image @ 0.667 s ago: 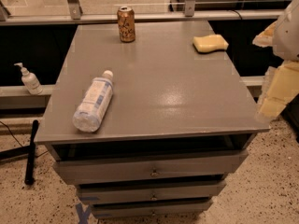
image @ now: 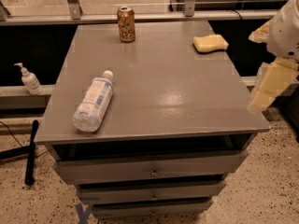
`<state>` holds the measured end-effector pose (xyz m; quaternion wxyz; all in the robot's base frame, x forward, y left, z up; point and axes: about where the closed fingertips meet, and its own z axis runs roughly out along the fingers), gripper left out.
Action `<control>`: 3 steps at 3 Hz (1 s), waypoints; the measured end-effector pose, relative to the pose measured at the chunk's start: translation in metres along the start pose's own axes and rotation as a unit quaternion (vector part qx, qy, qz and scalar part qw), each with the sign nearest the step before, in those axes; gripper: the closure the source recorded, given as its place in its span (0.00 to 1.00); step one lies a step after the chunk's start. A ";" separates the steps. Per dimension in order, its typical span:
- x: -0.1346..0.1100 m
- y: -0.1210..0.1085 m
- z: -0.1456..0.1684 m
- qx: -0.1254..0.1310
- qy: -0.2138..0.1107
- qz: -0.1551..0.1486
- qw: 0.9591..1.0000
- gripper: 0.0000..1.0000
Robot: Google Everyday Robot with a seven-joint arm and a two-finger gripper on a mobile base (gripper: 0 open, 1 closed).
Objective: Move sponge near blue plastic bottle
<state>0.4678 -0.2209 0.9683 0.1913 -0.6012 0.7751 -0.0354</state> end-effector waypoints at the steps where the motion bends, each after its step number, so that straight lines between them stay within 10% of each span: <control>1: 0.005 -0.068 0.034 0.048 -0.048 0.023 0.997 0.00; 3: 0.020 -0.214 0.077 0.151 -0.128 0.123 0.972 0.00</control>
Offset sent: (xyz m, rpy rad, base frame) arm 0.2526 -0.0773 -0.0051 0.2494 -0.4170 -0.2461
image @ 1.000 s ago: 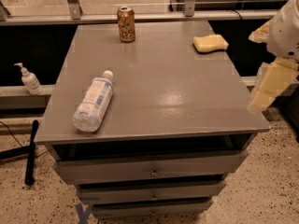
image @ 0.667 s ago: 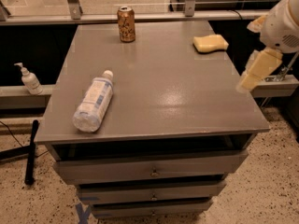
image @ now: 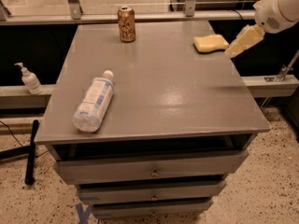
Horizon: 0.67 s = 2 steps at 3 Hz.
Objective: Move sponge near blue plastic bottle
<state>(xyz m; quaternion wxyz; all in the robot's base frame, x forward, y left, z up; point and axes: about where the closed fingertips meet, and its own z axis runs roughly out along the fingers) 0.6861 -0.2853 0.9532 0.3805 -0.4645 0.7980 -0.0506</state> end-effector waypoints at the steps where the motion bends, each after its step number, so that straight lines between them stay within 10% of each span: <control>1: 0.007 -0.040 0.035 0.020 -0.037 0.075 0.996 0.00; 2: 0.020 -0.058 0.069 0.018 -0.076 0.155 0.985 0.00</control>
Offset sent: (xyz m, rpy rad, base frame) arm 0.1225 -0.0540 -0.0547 0.5092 -0.0312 -0.2760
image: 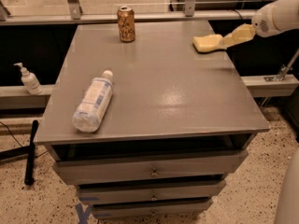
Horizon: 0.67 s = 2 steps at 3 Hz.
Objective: Move sponge near blue plastic bottle
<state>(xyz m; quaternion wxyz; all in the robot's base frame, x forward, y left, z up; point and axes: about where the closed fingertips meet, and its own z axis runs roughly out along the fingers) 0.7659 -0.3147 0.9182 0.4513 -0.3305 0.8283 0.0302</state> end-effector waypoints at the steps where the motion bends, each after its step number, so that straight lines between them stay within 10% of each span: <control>1: 0.008 -0.009 0.027 -0.009 -0.027 0.051 0.998 0.00; 2: 0.016 -0.007 0.054 -0.025 -0.040 0.080 0.996 0.00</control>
Offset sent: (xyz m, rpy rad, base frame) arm 0.0578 0.0021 -0.0595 0.2637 0.0296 -0.0490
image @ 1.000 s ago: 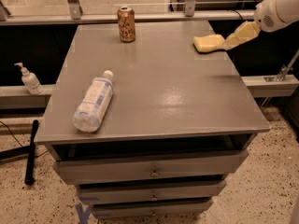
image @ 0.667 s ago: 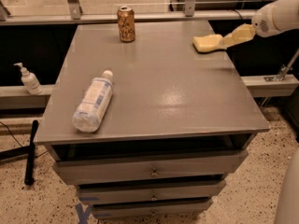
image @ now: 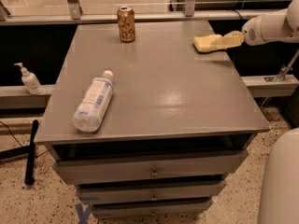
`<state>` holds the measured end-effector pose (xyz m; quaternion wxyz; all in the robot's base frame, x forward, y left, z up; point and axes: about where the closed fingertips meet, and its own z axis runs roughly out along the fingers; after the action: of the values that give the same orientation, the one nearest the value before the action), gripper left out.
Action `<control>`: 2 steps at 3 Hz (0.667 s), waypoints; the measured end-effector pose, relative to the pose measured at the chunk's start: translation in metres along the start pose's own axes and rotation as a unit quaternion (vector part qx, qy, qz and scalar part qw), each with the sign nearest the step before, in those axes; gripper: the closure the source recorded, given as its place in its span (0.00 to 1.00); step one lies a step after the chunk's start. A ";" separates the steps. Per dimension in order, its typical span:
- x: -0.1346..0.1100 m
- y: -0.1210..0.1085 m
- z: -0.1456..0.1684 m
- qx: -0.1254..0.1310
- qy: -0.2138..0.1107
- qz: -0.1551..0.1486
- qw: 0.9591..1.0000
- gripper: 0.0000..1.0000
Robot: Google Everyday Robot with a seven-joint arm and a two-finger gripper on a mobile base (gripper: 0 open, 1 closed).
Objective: Move sponge near blue plastic bottle
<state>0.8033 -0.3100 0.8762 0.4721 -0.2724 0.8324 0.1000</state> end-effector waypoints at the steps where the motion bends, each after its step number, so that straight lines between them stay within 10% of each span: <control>1: 0.008 0.007 0.020 -0.020 -0.004 0.013 1.000 0.00; 2: 0.009 0.021 0.033 -0.046 -0.008 0.008 0.999 0.16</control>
Offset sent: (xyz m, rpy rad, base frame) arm 0.0107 0.0411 -0.0303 0.0742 0.0262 0.1264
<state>0.8130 -0.2817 0.8493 0.4650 -0.2859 0.8254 0.1439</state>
